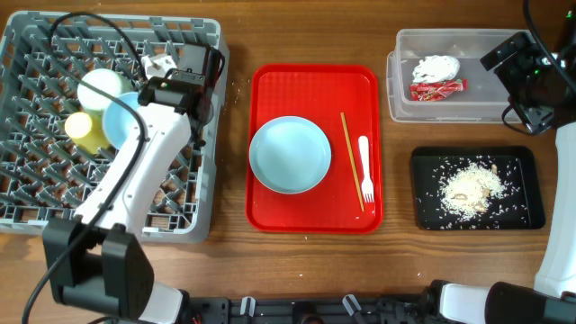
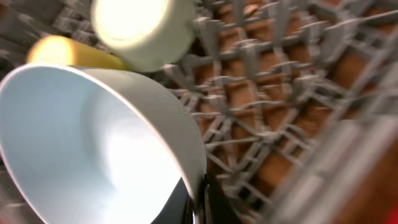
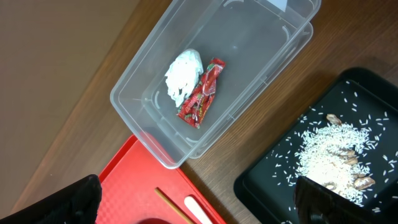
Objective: Sort waste into correct bins and load items into the dishwasher rack
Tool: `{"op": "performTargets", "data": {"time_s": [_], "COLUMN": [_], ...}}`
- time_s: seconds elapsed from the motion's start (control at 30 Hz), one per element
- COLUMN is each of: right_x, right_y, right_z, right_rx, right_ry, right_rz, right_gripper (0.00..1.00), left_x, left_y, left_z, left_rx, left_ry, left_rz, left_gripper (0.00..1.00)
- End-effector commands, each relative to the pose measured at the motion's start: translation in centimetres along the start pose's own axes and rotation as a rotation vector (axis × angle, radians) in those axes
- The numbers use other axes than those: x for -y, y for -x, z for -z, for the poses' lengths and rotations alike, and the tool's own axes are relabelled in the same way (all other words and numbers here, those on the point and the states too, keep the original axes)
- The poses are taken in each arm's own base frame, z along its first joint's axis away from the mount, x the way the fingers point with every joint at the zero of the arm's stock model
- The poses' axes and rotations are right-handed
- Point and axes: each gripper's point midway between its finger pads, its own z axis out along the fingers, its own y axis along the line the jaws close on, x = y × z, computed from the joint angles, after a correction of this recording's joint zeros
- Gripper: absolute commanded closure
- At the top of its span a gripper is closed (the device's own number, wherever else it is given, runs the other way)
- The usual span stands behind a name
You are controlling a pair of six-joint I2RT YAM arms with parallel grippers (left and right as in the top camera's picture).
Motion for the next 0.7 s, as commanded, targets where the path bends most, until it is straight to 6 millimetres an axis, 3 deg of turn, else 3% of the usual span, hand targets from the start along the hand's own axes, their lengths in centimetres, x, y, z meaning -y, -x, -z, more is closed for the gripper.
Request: {"op": "performTargets", "data": {"time_s": [0.0, 0.17, 0.37, 0.47, 0.67], "right_x": [0.1, 0.1, 0.1, 0.1, 0.1], "right_y": [-0.1, -0.1, -0.1, -0.1, -0.1], "right_z": [-0.3, -0.3, -0.3, -0.3, -0.3], "right_rx": [-0.006, -0.006, -0.006, -0.006, -0.006], "right_ry": [-0.006, -0.006, -0.006, -0.006, -0.006], "right_rz": [0.011, 0.011, 0.011, 0.012, 0.011], "right_gripper": [0.00, 0.00, 0.00, 0.00, 0.00], "left_x": [2.9, 4.5, 3.7, 1.6, -4.7], "left_y": [-1.0, -1.1, 0.2, 1.2, 1.2], "left_z": [1.3, 1.4, 1.4, 1.0, -1.5], "left_rx": [-0.111, -0.255, -0.404, -0.432, -0.436], "left_ry": [-0.223, -0.415, -0.656, -0.742, -0.683], "left_rz": [0.143, 0.253, 0.346, 0.376, 0.396], "left_gripper": [0.96, 0.96, 0.96, 0.96, 0.96]}}
